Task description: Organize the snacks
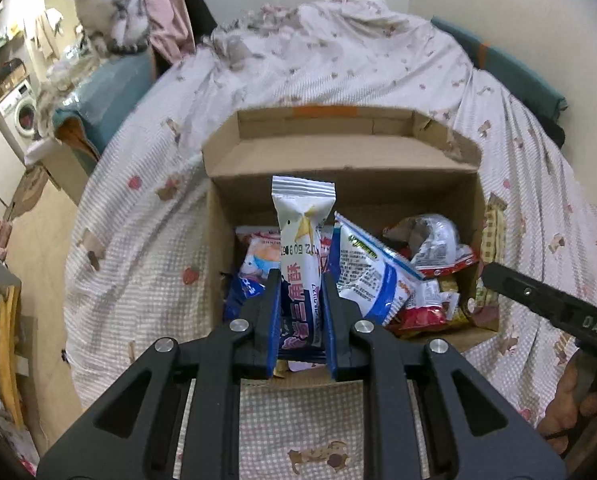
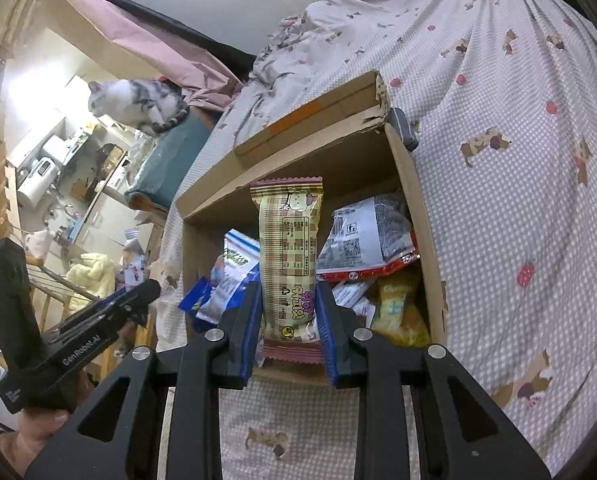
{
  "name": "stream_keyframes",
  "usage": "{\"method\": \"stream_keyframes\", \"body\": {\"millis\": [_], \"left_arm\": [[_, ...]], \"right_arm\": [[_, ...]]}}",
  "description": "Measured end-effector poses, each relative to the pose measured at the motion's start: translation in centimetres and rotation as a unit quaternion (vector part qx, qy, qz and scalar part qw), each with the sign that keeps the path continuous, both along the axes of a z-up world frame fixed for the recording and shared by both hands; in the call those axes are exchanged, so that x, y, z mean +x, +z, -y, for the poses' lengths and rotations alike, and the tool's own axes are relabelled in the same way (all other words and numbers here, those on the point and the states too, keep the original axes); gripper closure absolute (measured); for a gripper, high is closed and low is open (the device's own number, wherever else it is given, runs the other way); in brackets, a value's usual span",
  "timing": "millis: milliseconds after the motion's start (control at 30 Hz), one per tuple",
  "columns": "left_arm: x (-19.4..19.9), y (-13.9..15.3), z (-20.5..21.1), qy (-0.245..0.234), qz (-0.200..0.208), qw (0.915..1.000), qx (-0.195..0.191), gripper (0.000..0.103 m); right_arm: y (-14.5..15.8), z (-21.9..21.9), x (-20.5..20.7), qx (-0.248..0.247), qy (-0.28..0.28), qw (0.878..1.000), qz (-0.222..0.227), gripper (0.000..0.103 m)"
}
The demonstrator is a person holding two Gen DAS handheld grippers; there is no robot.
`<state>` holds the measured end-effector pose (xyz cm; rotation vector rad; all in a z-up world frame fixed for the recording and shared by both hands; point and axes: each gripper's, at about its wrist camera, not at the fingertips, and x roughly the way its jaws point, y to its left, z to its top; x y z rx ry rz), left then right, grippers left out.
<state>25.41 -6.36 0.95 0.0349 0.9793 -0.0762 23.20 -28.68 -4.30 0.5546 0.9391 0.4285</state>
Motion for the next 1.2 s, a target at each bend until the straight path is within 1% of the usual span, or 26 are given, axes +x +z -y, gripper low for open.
{"method": "stream_keyframes", "body": {"millis": [233, 267, 300, 333, 400, 433, 467, 500, 533, 567, 600, 633, 667, 700, 800, 833, 867, 900, 933, 1000, 1067, 1100, 1167, 1200], "left_arm": [[1.6, -1.4, 0.6, 0.007, 0.001, 0.9999, 0.010, 0.088], [1.7, -1.4, 0.6, 0.008, 0.002, 0.9999, 0.012, 0.087], [2.0, -1.4, 0.6, 0.011, 0.004, 0.9998, 0.018, 0.087], [2.1, -1.4, 0.6, 0.015, 0.005, 0.9996, 0.022, 0.087], [2.5, -1.5, 0.5, 0.019, -0.001, 0.9997, 0.017, 0.086], [2.7, -1.5, 0.5, 0.020, -0.005, 0.9997, 0.015, 0.081], [2.7, -1.6, 0.5, 0.022, -0.008, 0.9996, 0.014, 0.073], [2.7, -1.5, 0.5, 0.022, -0.006, 0.9997, 0.014, 0.069], [2.6, -1.5, 0.5, 0.022, -0.003, 0.9997, 0.014, 0.062], [2.5, -1.4, 0.5, 0.024, 0.002, 0.9996, 0.016, 0.055], [2.4, -1.2, 0.4, 0.029, 0.008, 0.9993, 0.021, 0.050], [2.3, -1.2, 0.3, 0.033, 0.011, 0.9991, 0.024, 0.041], [2.2, -1.1, 0.2, 0.038, 0.013, 0.9989, 0.026, 0.037], [2.0, -1.0, 0.2, 0.039, 0.015, 0.9988, 0.025, 0.036], [1.4, -0.3, -0.3, 0.036, 0.021, 0.9991, 0.007, 0.036], [1.1, 0.1, -0.5, 0.036, 0.031, 0.9989, -0.002, 0.036], [0.5, 0.8, -0.9, 0.039, 0.050, 0.9979, -0.008, 0.036], [0.3, 1.1, -1.1, 0.044, 0.058, 0.9973, -0.005, 0.036], [0.0, 1.4, -1.3, 0.049, 0.064, 0.9968, -0.002, 0.036], [-0.6, 2.0, -1.9, 0.054, 0.076, 0.9956, -0.009, 0.036], [-1.4, 2.5, -2.4, 0.055, 0.084, 0.9949, -0.015, 0.035], [-1.7, 2.6, -2.6, 0.057, 0.086, 0.9946, -0.012, 0.033], [-2.5, 2.8, -3.0, 0.062, 0.089, 0.9941, -0.007, 0.014], [-3.1, 2.9, -3.3, 0.064, 0.092, 0.9936, -0.009, 0.011]], "right_arm": [[-0.9, 0.1, 1.6, 0.022, 0.005, 1.000, -0.012, 0.075], [-1.0, 0.2, 1.8, 0.030, 0.006, 0.999, -0.017, 0.074], [-1.4, 0.2, 2.1, 0.047, 0.008, 0.999, -0.026, 0.072], [-1.8, 0.3, 2.3, 0.062, 0.008, 0.997, -0.037, 0.071], [-2.4, 0.4, 2.4, 0.080, 0.003, 0.996, -0.049, 0.071], [-2.3, 0.4, 2.4, 0.078, 0.000, 0.996, -0.047, 0.071], [-2.2, 0.4, 2.3, 0.072, -0.001, 0.997, -0.042, 0.071], [-2.0, 0.4, 2.3, 0.071, -0.001, 0.997, -0.038, 0.071], [-2.0, 0.5, 2.3, 0.071, -0.002, 0.997, -0.037, 0.070], [-2.0, 0.5, 2.3, 0.072, -0.005, 0.997, -0.038, 0.067], [-2.0, 0.6, 2.2, 0.075, -0.008, 0.996, -0.039, 0.050], [-2.0, 0.8, 2.2, 0.079, -0.012, 0.996, -0.038, 0.030], [-1.9, 0.9, 2.0, 0.079, -0.019, 0.996, -0.034, 0.024], [-1.7, 1.0, 1.9, 0.074, -0.023, 0.997, -0.029, 0.020], [-0.8, 1.0, 1.6, 0.049, -0.025, 0.998, -0.017, 0.014], [-0.4, 1.0, 1.4, 0.041, -0.027, 0.999, -0.009, 0.013], [-0.1, 1.0, 1.2, 0.036, -0.030, 0.999, -0.003, 0.013], [0.4, 1.0, 0.9, 0.030, -0.032, 0.999, 0.007, 0.011], [1.1, 1.0, 0.5, 0.025, -0.034, 0.999, 0.021, 0.007], [2.5, 0.8, -0.2, 0.006, -0.039, 0.998, 0.052, 0.000], [3.7, 0.7, -1.3, -0.014, -0.044, 0.996, 0.079, 0.000], [4.2, 0.7, -1.9, -0.023, -0.048, 0.995, 0.089, 0.000], [4.8, 0.9, -3.0, -0.027, -0.059, 0.992, 0.104, 0.000], [5.0, 1.1, -3.7, -0.027, -0.065, 0.991, 0.110, 0.000]]}}
